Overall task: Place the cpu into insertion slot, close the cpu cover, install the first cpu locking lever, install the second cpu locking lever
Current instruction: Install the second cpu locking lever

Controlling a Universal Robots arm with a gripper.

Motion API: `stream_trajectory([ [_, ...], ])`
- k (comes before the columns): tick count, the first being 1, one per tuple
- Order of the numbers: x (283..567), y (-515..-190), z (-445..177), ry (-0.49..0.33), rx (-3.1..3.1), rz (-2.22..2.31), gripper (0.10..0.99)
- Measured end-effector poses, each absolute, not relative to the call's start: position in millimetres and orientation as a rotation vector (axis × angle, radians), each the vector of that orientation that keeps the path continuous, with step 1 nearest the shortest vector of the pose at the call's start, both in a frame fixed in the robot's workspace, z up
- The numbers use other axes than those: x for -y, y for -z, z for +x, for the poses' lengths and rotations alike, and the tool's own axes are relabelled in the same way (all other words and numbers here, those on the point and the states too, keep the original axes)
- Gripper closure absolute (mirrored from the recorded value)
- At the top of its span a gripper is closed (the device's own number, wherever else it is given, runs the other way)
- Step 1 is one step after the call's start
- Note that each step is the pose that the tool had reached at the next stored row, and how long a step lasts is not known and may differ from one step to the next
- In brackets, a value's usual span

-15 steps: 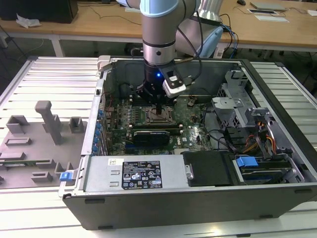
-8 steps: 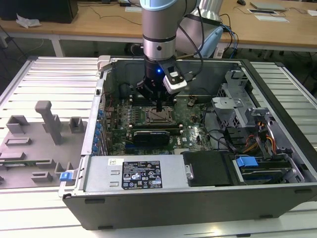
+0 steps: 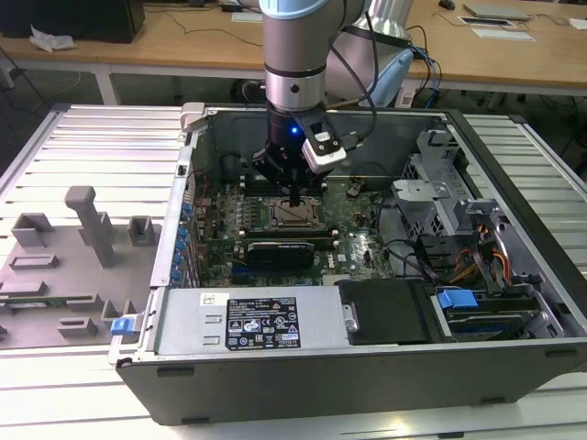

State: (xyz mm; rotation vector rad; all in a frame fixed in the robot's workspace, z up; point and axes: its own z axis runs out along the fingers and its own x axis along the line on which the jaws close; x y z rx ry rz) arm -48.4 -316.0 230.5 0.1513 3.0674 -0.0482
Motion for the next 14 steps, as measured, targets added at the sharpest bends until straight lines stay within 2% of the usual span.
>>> stream_trajectory([
  [7,318.6,-233.0,-48.4,0.048,-3.068,0.151,0.980],
  [14,333.8,-242.0,-48.4,0.048,-3.067,0.155,0.980],
])
